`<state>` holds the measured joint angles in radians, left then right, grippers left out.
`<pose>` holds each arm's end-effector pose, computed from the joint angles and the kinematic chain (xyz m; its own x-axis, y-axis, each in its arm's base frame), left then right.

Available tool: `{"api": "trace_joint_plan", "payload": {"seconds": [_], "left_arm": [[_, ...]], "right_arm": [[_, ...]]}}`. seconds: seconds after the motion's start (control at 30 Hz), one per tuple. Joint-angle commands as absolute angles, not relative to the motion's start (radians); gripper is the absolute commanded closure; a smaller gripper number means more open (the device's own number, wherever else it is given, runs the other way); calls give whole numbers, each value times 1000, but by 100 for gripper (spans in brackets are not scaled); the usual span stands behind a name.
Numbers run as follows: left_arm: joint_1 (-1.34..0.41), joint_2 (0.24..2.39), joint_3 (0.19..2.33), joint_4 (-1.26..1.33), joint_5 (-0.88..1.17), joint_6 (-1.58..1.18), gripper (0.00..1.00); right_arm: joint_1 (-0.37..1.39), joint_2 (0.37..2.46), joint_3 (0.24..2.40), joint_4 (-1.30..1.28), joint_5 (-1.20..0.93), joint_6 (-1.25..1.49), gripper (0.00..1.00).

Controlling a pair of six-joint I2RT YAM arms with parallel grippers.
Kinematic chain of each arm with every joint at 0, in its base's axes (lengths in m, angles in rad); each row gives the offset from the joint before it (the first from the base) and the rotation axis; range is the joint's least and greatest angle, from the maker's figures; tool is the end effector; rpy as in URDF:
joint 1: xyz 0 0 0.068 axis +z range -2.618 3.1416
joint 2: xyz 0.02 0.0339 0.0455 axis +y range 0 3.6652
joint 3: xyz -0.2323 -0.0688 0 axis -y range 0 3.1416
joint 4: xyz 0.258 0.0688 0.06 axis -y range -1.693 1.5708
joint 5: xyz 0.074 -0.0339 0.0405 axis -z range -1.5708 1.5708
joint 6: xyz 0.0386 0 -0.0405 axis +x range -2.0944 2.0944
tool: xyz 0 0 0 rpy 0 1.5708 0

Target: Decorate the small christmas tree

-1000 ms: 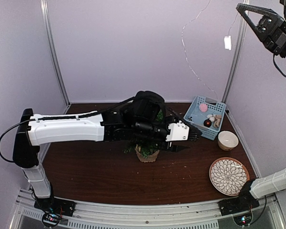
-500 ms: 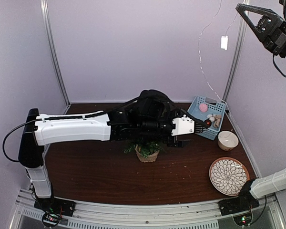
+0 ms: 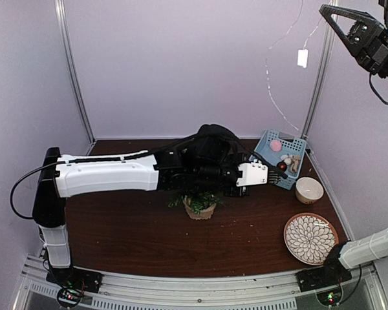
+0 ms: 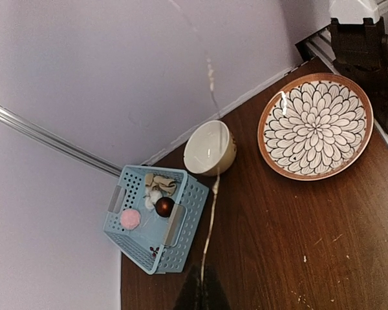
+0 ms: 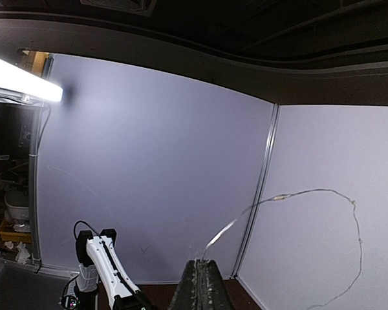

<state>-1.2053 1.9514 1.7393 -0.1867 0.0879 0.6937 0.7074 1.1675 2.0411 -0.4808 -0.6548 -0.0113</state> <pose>0.1665 -0.4446 0.2899 0.5066 0.4582 -0.7303 0.8263 -0.0162 0.5630 0.0950 0.1122 0.6035 0.3016 0.2461 -0.9211 -0.9397 0.2400 -0.2435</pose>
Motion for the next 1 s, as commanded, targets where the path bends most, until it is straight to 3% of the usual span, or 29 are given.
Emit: {"api": "trace_joint_plan", "payload": {"seconds": [0.0, 0.27, 0.63, 0.97], "left_arm": [[-1208, 1900, 1706, -138, 67, 673, 100], [-1207, 1752, 1549, -109, 15, 625, 100], [-1197, 1464, 1323, -153, -37, 476, 100], [-1068, 1323, 1161, -268, -79, 341, 100]], "right_arm": [[713, 1154, 2022, -460, -641, -3, 100], [713, 1117, 1871, -494, -469, -72, 100], [704, 985, 1427, -465, -200, -71, 100], [652, 928, 1320, -468, -59, -61, 100]]}}
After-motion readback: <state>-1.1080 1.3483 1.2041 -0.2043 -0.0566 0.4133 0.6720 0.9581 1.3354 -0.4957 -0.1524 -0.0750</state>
